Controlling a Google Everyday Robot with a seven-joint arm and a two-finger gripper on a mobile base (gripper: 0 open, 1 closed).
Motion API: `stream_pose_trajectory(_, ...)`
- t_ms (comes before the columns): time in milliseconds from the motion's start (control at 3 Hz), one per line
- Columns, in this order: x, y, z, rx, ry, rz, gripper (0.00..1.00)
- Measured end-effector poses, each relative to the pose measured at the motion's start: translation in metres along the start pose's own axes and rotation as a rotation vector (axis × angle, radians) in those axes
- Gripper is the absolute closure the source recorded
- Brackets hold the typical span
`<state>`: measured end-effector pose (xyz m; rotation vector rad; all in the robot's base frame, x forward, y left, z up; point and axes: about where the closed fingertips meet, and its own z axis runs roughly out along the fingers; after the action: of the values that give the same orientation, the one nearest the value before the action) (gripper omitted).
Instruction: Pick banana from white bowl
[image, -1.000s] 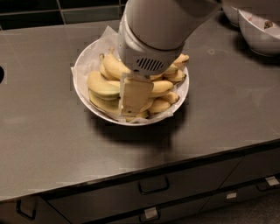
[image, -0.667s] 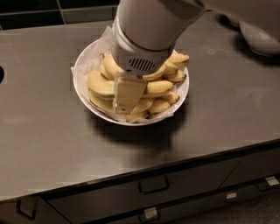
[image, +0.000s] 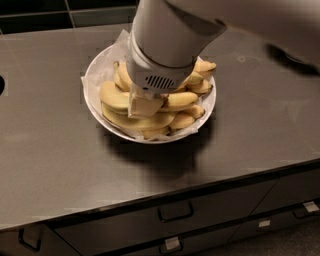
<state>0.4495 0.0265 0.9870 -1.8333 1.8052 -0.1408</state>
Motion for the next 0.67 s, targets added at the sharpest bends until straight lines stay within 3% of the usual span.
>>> stream_pose_trajectory(333, 0.0017, 0.0035, 0.0083, -0.002, 0.004, 0.011, 0.56)
stream_pose_trajectory(667, -0.0008, 0.0064, 0.0163, -0.012, 0.002, 0.008, 0.54)
